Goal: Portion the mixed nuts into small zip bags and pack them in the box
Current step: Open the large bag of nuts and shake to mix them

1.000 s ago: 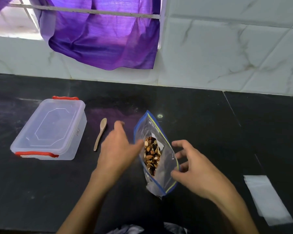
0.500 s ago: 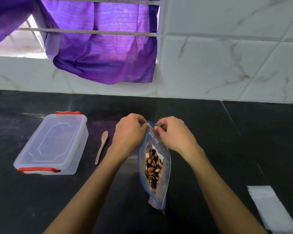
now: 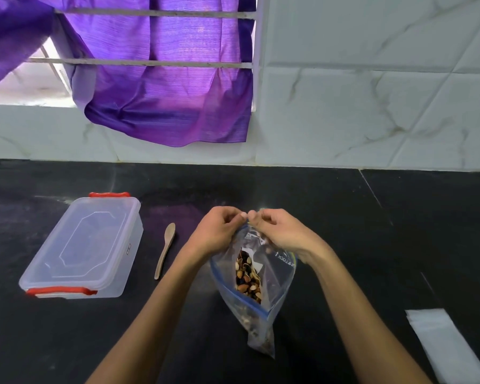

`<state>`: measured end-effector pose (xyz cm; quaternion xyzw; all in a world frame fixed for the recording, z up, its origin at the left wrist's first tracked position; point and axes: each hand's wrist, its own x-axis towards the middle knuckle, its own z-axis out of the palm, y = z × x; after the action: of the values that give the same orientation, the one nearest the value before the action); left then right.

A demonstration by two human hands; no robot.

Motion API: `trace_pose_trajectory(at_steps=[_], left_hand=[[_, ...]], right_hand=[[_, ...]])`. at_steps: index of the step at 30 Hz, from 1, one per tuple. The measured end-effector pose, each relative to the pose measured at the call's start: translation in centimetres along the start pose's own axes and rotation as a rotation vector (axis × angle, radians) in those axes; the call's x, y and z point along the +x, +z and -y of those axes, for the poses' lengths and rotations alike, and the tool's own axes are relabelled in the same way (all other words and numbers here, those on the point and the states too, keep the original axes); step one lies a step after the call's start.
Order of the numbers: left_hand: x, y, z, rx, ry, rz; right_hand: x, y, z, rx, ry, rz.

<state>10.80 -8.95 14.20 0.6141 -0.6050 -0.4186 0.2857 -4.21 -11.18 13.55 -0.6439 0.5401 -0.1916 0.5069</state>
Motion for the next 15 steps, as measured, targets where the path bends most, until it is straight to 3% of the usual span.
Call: trace_pose_trajectory(at_steps=[7, 9, 12, 15], left_hand=[[-0.1, -0.5, -0.1, 0.006, -0.117, 0.032], [-0.1, -0.4, -0.3, -0.191, -0.232, 0.082], [0.1, 0.3, -0.6, -0.676, -0.438, 0.188], [0.3, 0.7, -0.4, -0.787, -0.519, 0.199]], right_hand=[[0.4, -1.0, -0.6, 0.081, 0.043, -0.005], [0.3, -1.0, -0.5, 0.179, 0.075, 0.019], [0.2, -0.8, -0.4, 0.435, 0.189, 0.08], [-0.1, -0.5, -0.5, 0.605, 0.253, 0.1]])
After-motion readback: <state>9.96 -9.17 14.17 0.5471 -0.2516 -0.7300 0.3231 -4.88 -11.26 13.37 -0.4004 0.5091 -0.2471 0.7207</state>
